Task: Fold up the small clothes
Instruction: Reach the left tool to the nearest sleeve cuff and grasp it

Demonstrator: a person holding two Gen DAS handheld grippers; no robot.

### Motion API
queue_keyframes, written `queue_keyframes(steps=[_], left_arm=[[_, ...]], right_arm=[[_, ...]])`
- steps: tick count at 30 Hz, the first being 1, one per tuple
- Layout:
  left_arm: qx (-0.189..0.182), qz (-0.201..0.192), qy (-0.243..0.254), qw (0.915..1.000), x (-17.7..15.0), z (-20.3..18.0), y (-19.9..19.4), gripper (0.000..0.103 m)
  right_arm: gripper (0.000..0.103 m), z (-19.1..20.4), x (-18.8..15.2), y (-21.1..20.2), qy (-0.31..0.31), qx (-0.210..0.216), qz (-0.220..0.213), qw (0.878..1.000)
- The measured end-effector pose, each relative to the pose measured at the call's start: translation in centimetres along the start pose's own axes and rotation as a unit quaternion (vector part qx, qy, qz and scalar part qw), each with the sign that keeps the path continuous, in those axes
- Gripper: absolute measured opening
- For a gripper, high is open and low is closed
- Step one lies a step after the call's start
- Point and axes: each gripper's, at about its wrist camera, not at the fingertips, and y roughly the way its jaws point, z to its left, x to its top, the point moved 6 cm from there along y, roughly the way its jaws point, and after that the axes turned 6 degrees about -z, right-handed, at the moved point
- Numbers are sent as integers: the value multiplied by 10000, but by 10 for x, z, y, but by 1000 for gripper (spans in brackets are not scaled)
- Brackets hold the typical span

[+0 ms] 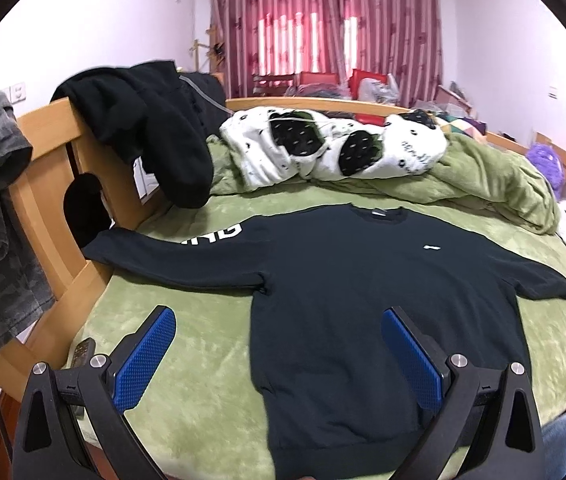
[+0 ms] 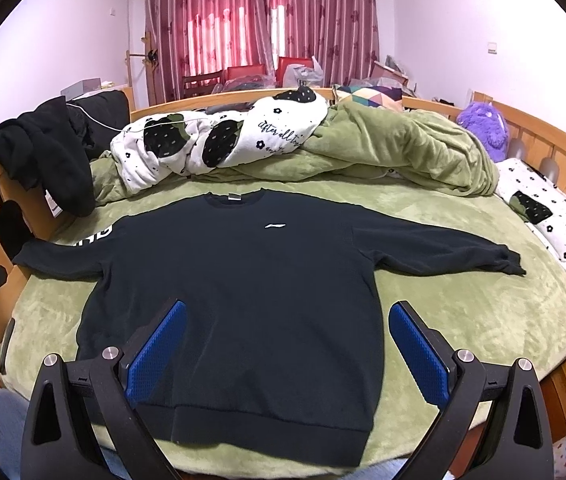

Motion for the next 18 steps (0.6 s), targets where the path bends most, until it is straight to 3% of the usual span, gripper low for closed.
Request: queue_keyframes(steps=[10,18], left_arm=[[328,461,-153,9983,4,53,100,103],[597,784,-352,9945,0,120,181,103]], right_arm=[[100,19,13,83,-31,-7,188,9998],[95,63,23,154,-77,114,315,9994]])
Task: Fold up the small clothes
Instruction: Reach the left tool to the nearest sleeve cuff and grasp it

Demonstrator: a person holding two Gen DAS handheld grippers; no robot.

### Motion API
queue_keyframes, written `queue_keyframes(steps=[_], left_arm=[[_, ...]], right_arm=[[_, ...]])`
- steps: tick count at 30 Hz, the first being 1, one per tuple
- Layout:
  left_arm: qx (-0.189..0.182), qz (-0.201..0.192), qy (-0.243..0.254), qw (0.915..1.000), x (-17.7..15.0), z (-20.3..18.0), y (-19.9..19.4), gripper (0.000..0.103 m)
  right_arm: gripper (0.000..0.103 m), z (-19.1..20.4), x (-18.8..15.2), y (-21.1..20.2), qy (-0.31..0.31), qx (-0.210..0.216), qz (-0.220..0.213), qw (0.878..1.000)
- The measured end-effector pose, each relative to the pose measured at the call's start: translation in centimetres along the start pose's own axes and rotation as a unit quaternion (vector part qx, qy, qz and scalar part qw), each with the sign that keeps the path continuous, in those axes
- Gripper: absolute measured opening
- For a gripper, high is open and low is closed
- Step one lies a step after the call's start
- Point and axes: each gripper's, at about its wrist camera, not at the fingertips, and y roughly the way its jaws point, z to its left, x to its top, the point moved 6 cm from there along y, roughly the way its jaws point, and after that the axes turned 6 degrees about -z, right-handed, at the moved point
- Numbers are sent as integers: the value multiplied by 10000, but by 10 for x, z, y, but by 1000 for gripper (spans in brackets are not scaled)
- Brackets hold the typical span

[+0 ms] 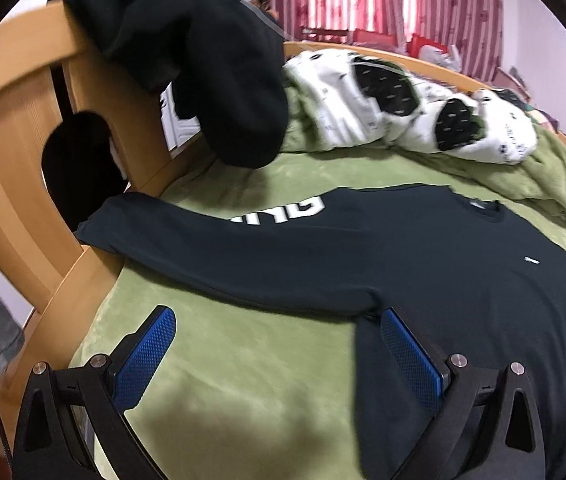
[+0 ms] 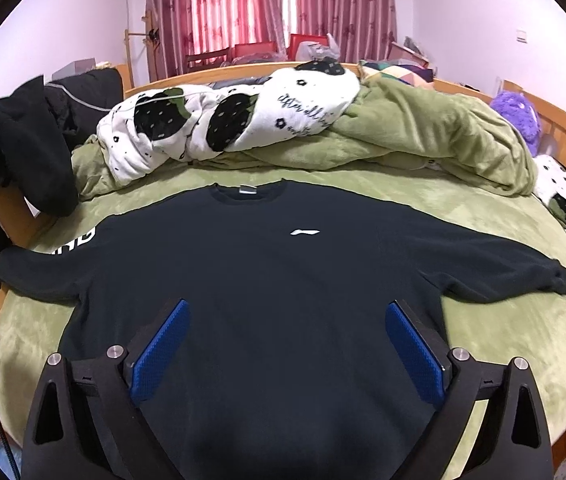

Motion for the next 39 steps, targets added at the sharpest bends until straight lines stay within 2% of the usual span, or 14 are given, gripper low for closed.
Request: queue_keyframes(steps=[8,11,17,22,25,27,28,29,30,32,36,39], left_arm=[[280,269,-240,9990,5,65,88,101],[418,370,-287,9980,3,86,117,97],[547,417,-867,9939,4,138,161,95],[718,572,-1147,9892,3,168,192,84],[714,639,-1217,9879,1,172,202,71],[590,594,-1255,9885,1,168,205,47],[549,559,-1245,9891,3,164,205,39],[501,510,-1223,9899,5,159,205,18],[445,453,-1201,9907,8,153,203,10],[566,340,-1128,9914,17,145,197,8],[382,134,-996,9942,42,120,172,6],[361,-32,-711,9968,64,91,154,6]], right_arm=[[95,51,2,58,-247,131,99,9996],[95,68,-2,79,-314,178,162,9992],[94,92,-8,110,-422,182,279,9986],[94,105,-13,122,-521,196,307,9980],[94,106,-16,123,-561,195,319,9977],[94,103,-17,122,-595,189,322,9975],[94,100,-17,120,-627,159,306,9974],[94,98,-16,119,-654,141,279,9974],[94,94,-15,117,-677,133,264,9973],[94,87,-13,114,-688,127,255,9972],[94,67,-3,104,-652,172,175,9976],[94,50,6,93,-711,111,5,9974]])
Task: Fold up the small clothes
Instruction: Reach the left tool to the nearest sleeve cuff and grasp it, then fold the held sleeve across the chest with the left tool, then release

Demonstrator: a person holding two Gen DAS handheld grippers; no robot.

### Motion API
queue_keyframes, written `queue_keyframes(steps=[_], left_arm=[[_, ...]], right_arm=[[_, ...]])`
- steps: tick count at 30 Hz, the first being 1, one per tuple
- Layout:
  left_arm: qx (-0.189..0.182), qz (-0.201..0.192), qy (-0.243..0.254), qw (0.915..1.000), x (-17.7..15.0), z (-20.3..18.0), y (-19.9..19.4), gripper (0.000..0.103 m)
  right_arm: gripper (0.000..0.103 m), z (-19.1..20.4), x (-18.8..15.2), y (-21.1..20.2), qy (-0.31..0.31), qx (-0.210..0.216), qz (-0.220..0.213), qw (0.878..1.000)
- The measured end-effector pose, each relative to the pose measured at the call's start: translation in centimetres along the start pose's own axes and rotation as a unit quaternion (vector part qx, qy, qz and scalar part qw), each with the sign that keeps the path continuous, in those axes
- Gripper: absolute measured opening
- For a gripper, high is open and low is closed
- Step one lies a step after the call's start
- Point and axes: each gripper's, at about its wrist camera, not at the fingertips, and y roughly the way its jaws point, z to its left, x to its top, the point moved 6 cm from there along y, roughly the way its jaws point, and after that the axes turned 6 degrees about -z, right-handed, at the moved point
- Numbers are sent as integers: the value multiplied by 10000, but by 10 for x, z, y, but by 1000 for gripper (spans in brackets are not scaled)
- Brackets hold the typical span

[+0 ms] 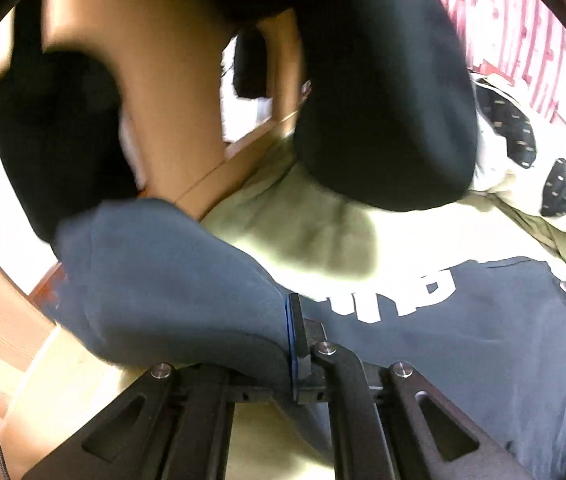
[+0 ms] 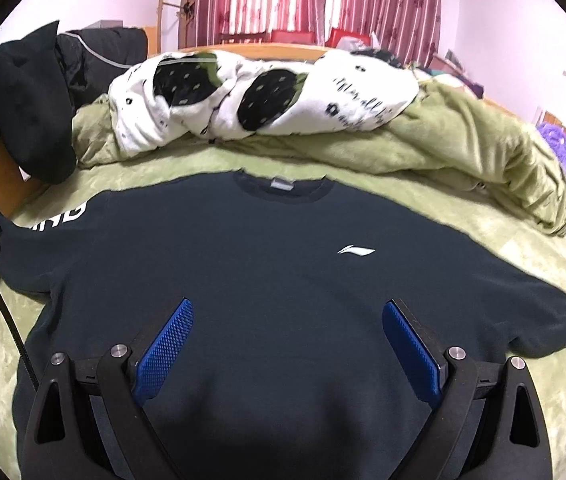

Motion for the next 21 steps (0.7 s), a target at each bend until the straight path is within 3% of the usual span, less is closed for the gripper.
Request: queue_keyframes(steps=[6,12,16,21], left_arm=[[-406,-171,341,9985,20,-86,-46,6],[-710,-226,646,9951,20,-186,-76,5],[-1010,-226,812,9913,5,-256,-92,5],[-1388,-38,1055,9847,-32,-339,-94,6]], right_arm=[[94,-37,-1,-21,-98,-39,-179,9998],[94,-81,-6,-35,-108,-140,-250,9995],[94,-116,-14,-39,189,-42,-180,9997],[94,-160,-37,-39,313,-252,-76,9992]])
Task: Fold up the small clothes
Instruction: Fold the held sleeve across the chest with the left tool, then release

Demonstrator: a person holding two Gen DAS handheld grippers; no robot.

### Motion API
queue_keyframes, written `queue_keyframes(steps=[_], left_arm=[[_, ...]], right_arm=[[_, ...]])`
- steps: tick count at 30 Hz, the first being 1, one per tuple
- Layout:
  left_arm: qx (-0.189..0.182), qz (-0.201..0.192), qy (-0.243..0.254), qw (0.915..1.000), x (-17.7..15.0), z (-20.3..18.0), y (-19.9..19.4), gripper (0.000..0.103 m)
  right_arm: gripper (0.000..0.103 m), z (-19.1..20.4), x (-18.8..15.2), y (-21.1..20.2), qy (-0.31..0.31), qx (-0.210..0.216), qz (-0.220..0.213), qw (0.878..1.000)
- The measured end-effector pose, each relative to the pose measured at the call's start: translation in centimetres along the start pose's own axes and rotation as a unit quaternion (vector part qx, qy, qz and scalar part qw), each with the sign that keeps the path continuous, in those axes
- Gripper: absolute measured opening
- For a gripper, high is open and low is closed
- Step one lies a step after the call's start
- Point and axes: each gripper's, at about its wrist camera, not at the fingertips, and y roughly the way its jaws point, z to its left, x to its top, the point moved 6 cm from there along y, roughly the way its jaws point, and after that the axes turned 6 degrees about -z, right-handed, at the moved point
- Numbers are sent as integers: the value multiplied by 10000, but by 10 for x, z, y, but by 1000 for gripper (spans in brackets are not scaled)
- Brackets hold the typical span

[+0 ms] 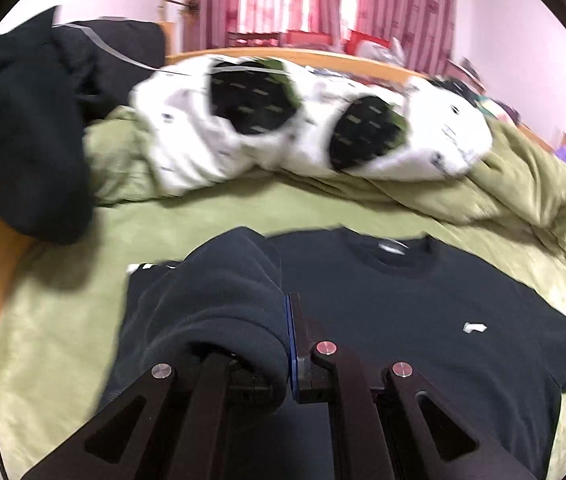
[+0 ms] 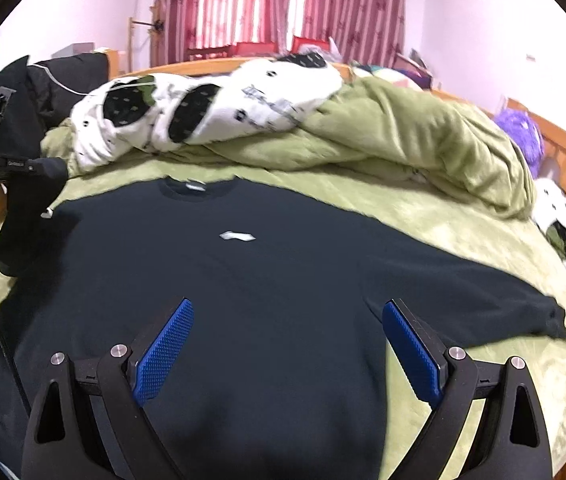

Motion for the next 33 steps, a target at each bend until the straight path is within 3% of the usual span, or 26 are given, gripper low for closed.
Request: queue_keyframes(steps=[4,7,14,16,18,20,22,23,25,27,30,33], left_arm=[[-123,239,217,9994,-29,-50,21,6],[-130,500,193,9985,-51,-66,34,7],[-38,909,144,9957,-78,-68,30,13],[-52,913,31,9958,-76,-59,21,22],[-127,924,-114,9956,-74,-45,8,38],[-153,794,-247,9964,-71,-28,-10,44],[-67,678,-356,9970,-68,-7,-27,58],[33,569,-435,9974,-67,8,-39,71],[151,397,-505,9978,-63,31,-53,74],[282,327,-571,9974,-62,59,-65,74],[444,302,-727,9959,-58,100,-77,74],[674,266,-802,9941,-56,139,-79,74]], right_arm=[[94,-28,-17,9,128,-191,168,9996],[94,-38,-23,12,146,-210,227,9994],[94,-39,-21,11,116,-131,179,9997],[94,-34,-18,11,106,-85,161,9998],[94,-23,-14,12,54,-29,130,9999],[94,-9,-11,11,21,85,105,9999],[94,9,-5,7,3,229,54,9997],[94,19,-3,4,-32,297,20,9996],[85,40,-1,-2,-110,435,-78,9990],[66,59,1,-3,-113,626,-31,9980],[46,94,2,2,27,1061,214,9941],[42,133,7,11,-89,1268,289,9915]])
